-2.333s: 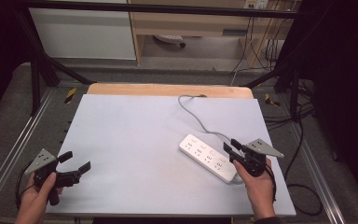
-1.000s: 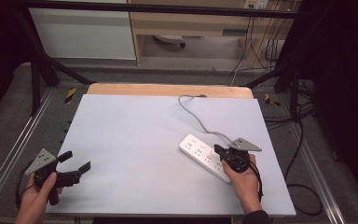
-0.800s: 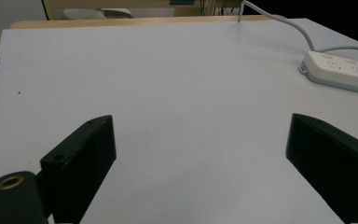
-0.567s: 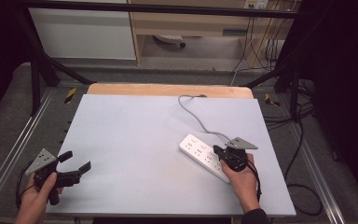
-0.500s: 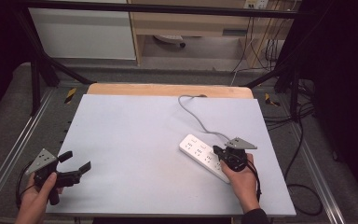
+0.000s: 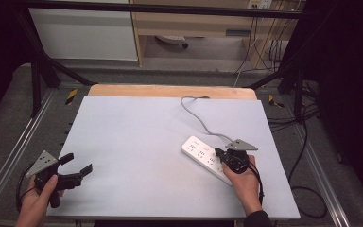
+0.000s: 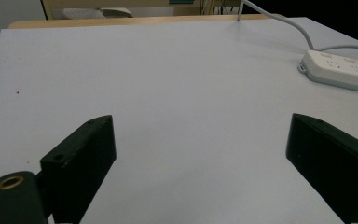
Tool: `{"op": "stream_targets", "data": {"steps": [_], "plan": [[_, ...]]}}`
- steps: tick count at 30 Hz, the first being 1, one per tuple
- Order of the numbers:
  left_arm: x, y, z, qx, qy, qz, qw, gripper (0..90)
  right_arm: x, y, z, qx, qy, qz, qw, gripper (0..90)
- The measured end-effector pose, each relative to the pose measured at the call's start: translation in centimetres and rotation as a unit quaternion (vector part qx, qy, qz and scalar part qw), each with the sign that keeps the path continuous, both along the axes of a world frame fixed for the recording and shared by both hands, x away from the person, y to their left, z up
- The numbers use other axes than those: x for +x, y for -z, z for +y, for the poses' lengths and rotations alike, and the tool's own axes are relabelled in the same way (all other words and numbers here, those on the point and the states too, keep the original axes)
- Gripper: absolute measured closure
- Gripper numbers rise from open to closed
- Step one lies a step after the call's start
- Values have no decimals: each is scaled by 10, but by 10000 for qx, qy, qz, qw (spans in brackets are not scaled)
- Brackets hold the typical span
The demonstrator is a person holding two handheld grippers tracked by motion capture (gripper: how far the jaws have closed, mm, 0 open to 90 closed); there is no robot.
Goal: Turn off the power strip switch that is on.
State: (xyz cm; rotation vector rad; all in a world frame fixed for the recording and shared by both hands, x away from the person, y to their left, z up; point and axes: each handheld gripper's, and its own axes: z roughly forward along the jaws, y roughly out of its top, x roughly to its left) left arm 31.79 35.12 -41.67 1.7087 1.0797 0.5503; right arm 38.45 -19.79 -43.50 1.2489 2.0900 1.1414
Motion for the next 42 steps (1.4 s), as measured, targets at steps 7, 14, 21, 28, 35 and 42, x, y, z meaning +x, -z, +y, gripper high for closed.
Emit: {"op": "stream_targets", "data": {"steps": [7, 14, 21, 28, 35, 42], "plan": [[0, 0, 0, 0, 0, -2, 10000, 84, 1, 1, 0, -66, -20, 9, 10000, 900], [0, 0, 0, 7, 1, 8, 10000, 84, 2, 2, 1, -92, -27, 31, 9999, 900], [0, 0, 0, 1, 2, 8, 10000, 84, 3, 4, 2, -95, -42, 71, 9999, 900], [0, 0, 0, 6, 8, 12, 10000, 84, 3, 4, 1, -77, -16, 90, 9999, 900], [0, 0, 0, 7, 5, 26, 10000, 85, 4, 5, 1, -50, -10, 108, 9999, 900], [0, 0, -1, 9, -4, 32, 10000, 85, 3, 5, 1, 12, 23, 136, 9999, 900]]}}
